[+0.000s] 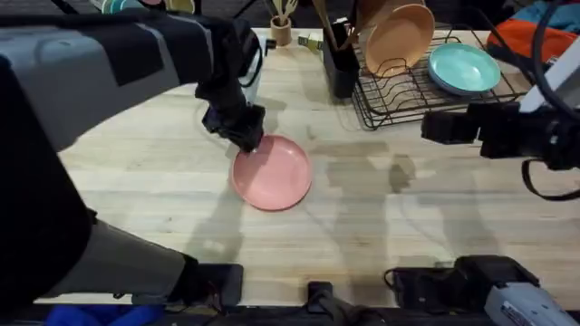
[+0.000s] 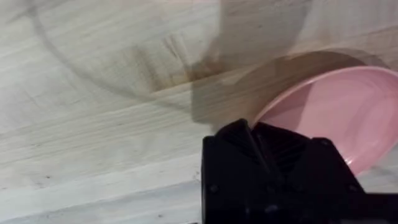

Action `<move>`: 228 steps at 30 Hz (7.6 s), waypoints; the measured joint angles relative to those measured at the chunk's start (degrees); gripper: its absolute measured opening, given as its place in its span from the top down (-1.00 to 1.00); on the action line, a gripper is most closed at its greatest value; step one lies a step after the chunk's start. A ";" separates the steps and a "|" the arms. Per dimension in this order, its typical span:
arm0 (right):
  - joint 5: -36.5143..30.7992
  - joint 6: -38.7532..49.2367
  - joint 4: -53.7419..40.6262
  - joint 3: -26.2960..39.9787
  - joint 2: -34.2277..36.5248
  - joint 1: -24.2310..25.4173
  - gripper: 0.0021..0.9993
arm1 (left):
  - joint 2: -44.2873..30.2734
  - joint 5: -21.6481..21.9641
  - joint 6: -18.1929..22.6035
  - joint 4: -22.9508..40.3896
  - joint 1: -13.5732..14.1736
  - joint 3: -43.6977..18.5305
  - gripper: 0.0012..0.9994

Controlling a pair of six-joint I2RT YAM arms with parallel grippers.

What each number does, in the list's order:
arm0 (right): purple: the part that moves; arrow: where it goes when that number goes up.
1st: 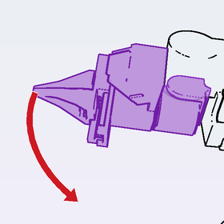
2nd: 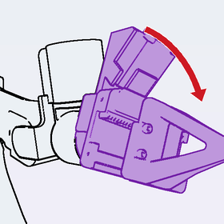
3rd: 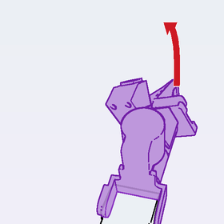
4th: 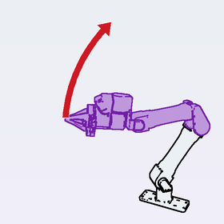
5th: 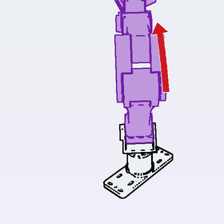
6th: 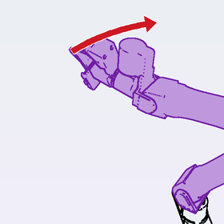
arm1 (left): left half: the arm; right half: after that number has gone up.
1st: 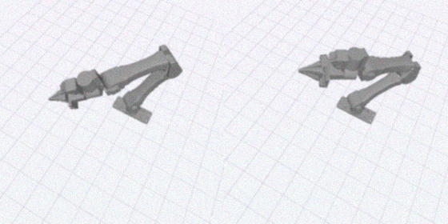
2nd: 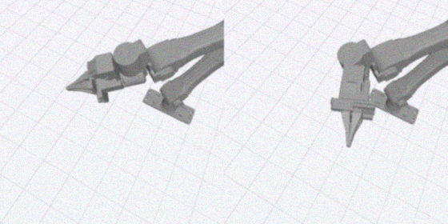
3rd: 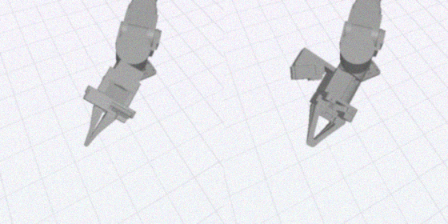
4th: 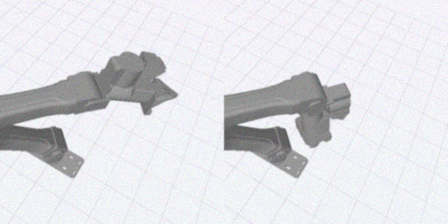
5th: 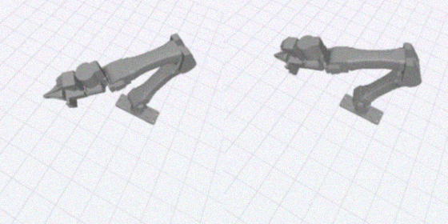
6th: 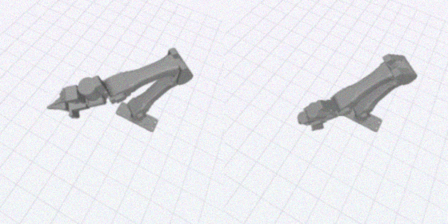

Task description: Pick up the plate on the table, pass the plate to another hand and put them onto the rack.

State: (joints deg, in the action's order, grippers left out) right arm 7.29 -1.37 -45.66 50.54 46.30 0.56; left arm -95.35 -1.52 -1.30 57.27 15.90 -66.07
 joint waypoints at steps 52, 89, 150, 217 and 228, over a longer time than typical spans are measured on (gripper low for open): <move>3.97 -8.94 14.13 0.04 0.82 -5.28 -0.99 | 0.00 -16.78 8.04 4.51 -0.93 -19.98 0.92; 4.36 -40.87 18.45 0.07 10.23 -23.44 -0.99 | -0.01 -32.19 8.41 6.42 -14.62 -22.16 0.92; 0.83 -45.64 24.92 0.09 22.30 -28.72 -0.94 | -0.02 -34.75 8.41 6.41 -14.60 -22.16 0.92; -2.19 -39.53 32.41 0.09 27.21 -29.89 0.94 | -0.01 -35.19 8.44 6.52 -15.80 -22.75 -0.99; -2.62 -20.18 34.69 0.09 24.26 -29.07 0.94 | 3.35 -35.20 8.44 6.64 -20.22 -29.10 -0.99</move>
State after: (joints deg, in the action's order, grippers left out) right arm 4.67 -21.55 -10.96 50.63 70.56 -28.51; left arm -92.00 -36.72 7.14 63.91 -4.32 -95.17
